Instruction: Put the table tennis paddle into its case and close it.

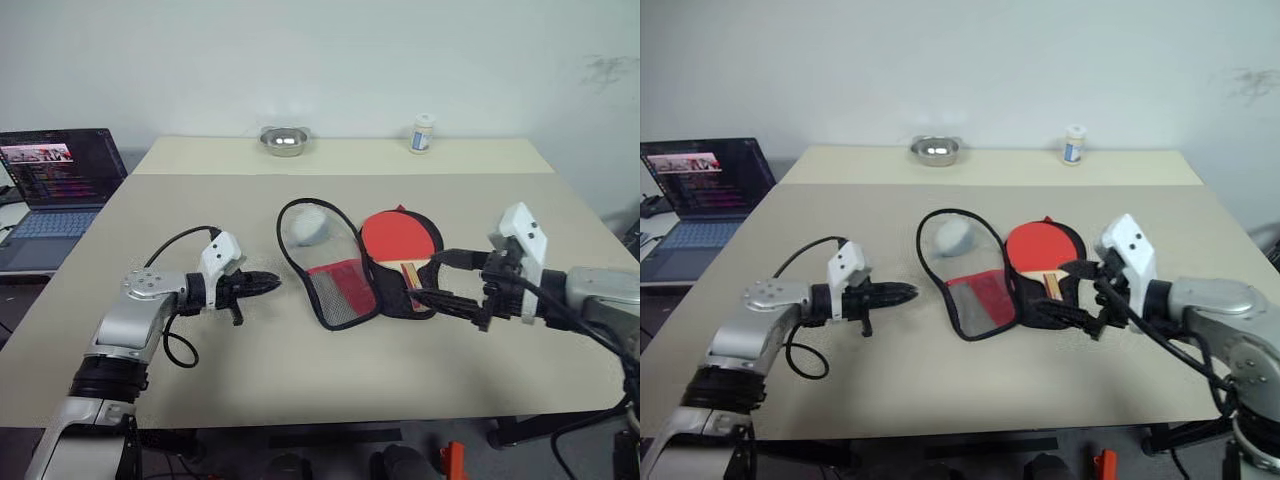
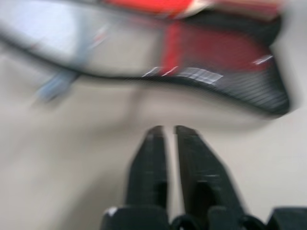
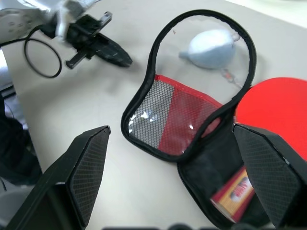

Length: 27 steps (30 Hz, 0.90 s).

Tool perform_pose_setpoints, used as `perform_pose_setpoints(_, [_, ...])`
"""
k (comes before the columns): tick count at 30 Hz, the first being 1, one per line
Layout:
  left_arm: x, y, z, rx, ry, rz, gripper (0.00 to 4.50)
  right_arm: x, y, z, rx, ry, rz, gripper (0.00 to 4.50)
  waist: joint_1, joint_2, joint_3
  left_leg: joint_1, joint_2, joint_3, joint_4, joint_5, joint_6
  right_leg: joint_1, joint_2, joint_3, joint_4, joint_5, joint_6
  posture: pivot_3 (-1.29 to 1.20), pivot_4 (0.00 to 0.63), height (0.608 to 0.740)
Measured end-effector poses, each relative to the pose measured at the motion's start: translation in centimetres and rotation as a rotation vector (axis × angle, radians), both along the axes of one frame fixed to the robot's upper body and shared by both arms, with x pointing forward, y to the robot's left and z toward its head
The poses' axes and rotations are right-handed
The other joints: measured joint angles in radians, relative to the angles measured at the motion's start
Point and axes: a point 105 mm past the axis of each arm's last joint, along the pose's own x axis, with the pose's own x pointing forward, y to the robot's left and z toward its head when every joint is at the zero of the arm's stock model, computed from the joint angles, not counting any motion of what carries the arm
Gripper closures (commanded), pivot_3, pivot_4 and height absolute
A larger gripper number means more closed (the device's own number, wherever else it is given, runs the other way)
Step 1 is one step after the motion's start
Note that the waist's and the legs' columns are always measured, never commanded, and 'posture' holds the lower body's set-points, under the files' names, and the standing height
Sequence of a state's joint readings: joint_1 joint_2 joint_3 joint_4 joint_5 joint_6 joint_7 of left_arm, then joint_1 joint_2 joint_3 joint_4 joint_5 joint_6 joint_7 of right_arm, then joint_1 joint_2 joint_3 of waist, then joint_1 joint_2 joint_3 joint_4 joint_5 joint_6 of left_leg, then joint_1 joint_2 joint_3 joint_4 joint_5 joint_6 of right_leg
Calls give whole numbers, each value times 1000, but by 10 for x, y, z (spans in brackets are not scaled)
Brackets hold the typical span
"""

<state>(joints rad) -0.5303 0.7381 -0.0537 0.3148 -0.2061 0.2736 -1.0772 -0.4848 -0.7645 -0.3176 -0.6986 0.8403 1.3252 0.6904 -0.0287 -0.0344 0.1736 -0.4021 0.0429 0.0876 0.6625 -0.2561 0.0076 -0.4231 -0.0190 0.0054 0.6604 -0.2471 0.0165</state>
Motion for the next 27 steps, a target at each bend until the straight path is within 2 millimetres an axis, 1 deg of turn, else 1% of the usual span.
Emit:
perform_pose_setpoints(2, [9,3,-6,25,6,41,4449,1,-6,6,-16,-22,-15,0,1,0,0,0,0,0,0,0,0,0,0,0,0,0,0,0,150,740])
perform_pose_setpoints(3, [13,-1,-9,24,6,45,4449,1,-9,8,-23,-32,-21,0,2,-1,0,0,0,0,0,0,0,0,-1,0,-1,0,0,0,150,740])
perform_pose_setpoints(5, [19,-17,-13,3,11,29,4449,2,-10,10,-23,-40,-22,0,3,-2,0,-1,-1,0,0,0,0,0,-1,0,-1,0,0,0,150,740])
perform_pose_setpoints(7, [25,-36,-17,-38,25,6,4449,1,-11,11,-31,-43,-17,0,6,-2,0,-3,-2,-1,1,0,0,0,-1,-1,-1,0,0,0,150,740])
perform_pose_setpoints(9, [28,-58,-15,-81,31,-29,4449,-2,-11,12,-40,-43,-7,0,6,-3,1,-5,-1,-2,1,0,0,-1,-1,-1,-2,2,-3,0,150,740])
perform_pose_setpoints(11, [32,-84,-4,-145,31,-73,4449,-4,-11,13,-46,-39,-2,0,7,-3,1,-8,-2,-4,2,0,0,-3,-1,-3,-2,2,-4,0,150,740])
perform_pose_setpoints(12, [33,-99,5,-187,31,-102,4449,-5,-12,14,-49,-38,0,0,7,-3,1,-9,-2,-4,2,0,0,-3,-1,-4,-2,3,-4,0,150,740])
perform_pose_setpoints(16, [32,-166,57,-362,-37,-248,4449,-6,-21,19,-41,-47,-39,0,18,-3,1,-12,-3,-8,4,0,0,-3,-1,-8,-3,3,-4,0,150,740])
perform_pose_setpoints(18, [28,-188,73,-402,-69,-301,4449,-5,-27,21,-49,-57,-74,0,19,-2,0,-11,-3,-8,3,0,0,-3,-1,-7,-3,2,-3,0,150,740])
perform_pose_setpoints(20, [27,-203,74,-415,-73,-324,4449,-3,-31,24,-45,-67,-98,0,18,-2,0,-10,-3,-8,3,0,0,-3,-1,-7,-3,2,-3,0,150,740])
perform_pose_setpoints(23, [28,-215,55,-395,-37,-320,4449,-3,-33,24,-49,-68,-116,0,18,-2,0,-10,-2,-9,3,0,0,-3,0,-8,-2,1,-2,0,150,740])
perform_pose_setpoints(25, [31,-214,48,-373,-38,-308,4449,-1,-36,20,-54,-61,-136,0,17,-2,0,-10,-2,-8,3,0,0,-3,0,-8,-2,0,0,0,150,740])
perform_pose_setpoints(27, [32,-209,48,-364,-54,-306,4449,3,-38,17,-54,-50,-157,0,17,-2,0,-9,-2,-8,3,0,0,-3,0,-7,-2,0,0,0,150,740])
